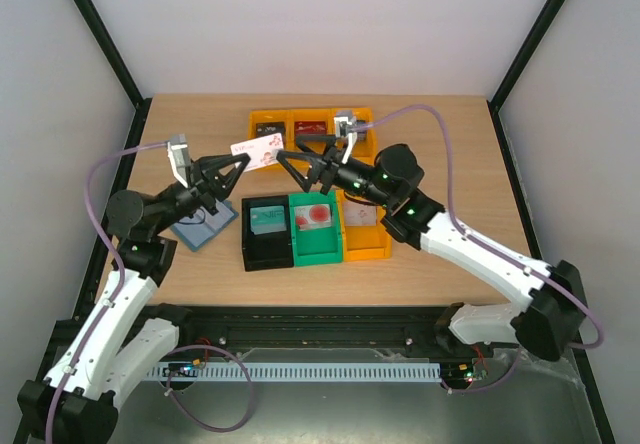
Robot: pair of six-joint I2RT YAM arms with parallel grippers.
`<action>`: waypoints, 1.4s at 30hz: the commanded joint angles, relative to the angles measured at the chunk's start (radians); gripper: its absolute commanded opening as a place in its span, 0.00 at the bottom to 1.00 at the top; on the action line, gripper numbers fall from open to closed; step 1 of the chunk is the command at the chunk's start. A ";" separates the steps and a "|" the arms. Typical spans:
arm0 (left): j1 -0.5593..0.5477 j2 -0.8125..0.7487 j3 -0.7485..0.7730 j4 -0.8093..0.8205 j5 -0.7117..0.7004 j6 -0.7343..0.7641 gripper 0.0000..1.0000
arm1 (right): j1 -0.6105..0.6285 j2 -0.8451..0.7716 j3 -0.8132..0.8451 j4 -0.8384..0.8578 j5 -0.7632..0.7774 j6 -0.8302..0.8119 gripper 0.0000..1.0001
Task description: Take the credit cards out of the card holder
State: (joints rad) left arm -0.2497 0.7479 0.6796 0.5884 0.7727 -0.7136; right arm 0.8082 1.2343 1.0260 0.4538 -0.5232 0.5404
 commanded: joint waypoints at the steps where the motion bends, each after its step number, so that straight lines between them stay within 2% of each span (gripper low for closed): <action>1: 0.006 0.011 0.016 0.137 -0.020 -0.150 0.02 | -0.001 0.059 -0.010 0.334 -0.069 0.313 0.89; 4: 0.006 0.013 0.009 0.146 -0.025 -0.157 0.02 | -0.001 0.069 -0.002 0.343 -0.091 0.303 0.75; 8: 0.006 0.016 0.014 0.140 -0.032 -0.153 0.02 | -0.001 0.080 0.006 0.322 -0.106 0.300 0.42; 9: 0.006 0.017 0.013 0.140 -0.032 -0.153 0.02 | 0.000 0.084 0.011 0.317 -0.114 0.300 0.37; 13: 0.005 0.021 0.014 0.135 -0.033 -0.152 0.02 | 0.000 0.117 0.061 0.261 -0.156 0.290 0.29; 19: 0.003 0.024 0.015 0.107 -0.042 -0.142 0.02 | 0.000 0.116 0.072 0.222 -0.171 0.274 0.02; 21: 0.003 0.022 0.014 0.081 -0.053 -0.137 0.03 | -0.002 0.105 0.073 0.204 -0.157 0.261 0.01; 22: 0.004 0.020 0.014 0.050 -0.069 -0.134 0.13 | -0.004 0.097 0.070 0.192 -0.137 0.261 0.02; 23: 0.003 0.018 0.016 0.004 -0.094 -0.127 0.51 | -0.012 0.086 0.068 0.162 -0.110 0.265 0.01; 24: 0.004 0.014 0.021 -0.046 -0.123 -0.108 0.81 | -0.029 0.077 0.069 0.125 -0.092 0.271 0.02; 25: 0.005 0.009 0.023 -0.102 -0.160 -0.086 0.97 | -0.058 0.068 0.073 0.061 -0.076 0.287 0.01; 30: 0.045 -0.022 0.005 -0.423 -0.496 -0.007 0.99 | -0.244 0.014 0.114 -0.483 0.082 0.268 0.02; 34: 0.112 -0.034 -0.027 -0.591 -0.693 -0.012 1.00 | -0.359 -0.040 0.058 -0.783 0.155 0.254 0.01; 37: 0.170 -0.032 -0.057 -0.710 -0.746 -0.048 0.99 | -0.395 -0.061 -0.017 -0.900 0.163 0.243 0.01; 42: 0.215 -0.018 -0.123 -0.779 -0.718 -0.125 1.00 | -0.400 -0.060 -0.150 -0.863 0.121 0.275 0.01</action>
State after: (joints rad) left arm -0.0574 0.7277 0.5991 -0.0669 0.0998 -0.7753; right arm 0.4114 1.1748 0.9573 -0.3153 -0.3916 0.8051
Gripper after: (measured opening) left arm 0.994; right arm 0.016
